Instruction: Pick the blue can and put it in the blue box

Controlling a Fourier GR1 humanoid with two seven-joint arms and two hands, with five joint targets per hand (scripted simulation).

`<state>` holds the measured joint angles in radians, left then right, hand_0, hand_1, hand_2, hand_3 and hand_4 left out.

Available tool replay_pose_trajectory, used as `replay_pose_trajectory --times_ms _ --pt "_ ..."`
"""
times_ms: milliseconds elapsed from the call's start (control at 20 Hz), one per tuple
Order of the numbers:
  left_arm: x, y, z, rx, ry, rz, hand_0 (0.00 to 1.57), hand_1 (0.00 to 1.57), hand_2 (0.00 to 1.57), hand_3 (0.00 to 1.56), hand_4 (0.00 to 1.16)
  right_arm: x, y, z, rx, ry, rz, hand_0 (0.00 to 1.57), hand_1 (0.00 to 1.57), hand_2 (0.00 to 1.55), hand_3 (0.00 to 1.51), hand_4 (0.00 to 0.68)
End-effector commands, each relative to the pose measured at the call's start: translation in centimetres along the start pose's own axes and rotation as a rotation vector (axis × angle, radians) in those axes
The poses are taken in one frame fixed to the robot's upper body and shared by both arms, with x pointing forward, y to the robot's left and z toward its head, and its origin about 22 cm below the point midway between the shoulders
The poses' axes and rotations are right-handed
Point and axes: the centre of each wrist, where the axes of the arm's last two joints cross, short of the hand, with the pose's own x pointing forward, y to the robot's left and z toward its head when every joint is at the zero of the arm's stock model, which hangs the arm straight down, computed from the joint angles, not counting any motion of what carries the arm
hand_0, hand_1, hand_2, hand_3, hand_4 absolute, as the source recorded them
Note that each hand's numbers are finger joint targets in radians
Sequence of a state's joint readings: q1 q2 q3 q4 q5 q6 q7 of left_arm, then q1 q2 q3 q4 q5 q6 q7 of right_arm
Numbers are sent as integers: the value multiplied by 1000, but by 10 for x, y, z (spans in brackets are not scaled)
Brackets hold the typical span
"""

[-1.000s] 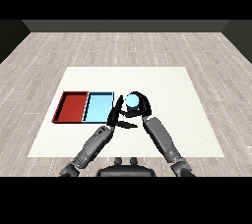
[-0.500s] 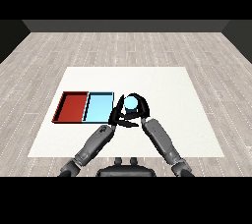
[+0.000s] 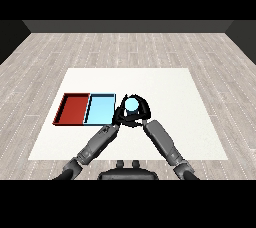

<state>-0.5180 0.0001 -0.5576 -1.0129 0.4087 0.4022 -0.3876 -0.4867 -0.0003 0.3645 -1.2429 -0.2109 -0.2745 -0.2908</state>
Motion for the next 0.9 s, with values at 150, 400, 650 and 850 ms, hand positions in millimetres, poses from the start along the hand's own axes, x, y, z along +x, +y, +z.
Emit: replay_pose_trajectory --times_ms 150,400,650,850 --pt "-1 -1 -11 6 -13 -6 0 0 0 0 0 -1 29 -4 28 10 -2 1442 1442 1459 1369 518" --pt "-5 -5 -5 -24 0 -13 0 0 0 0 0 -13 19 -3 27 -4 21 1439 1439 1448 1355 521" --pt "-6 -17 -7 -23 -10 -35 0 0 0 0 0 12 23 8 24 12 -20 1443 1443 1447 1360 483" --pt "-3 -26 7 76 37 -44 0 0 0 0 605 6 36 3 52 -16 -7 1453 1453 1455 1365 498"
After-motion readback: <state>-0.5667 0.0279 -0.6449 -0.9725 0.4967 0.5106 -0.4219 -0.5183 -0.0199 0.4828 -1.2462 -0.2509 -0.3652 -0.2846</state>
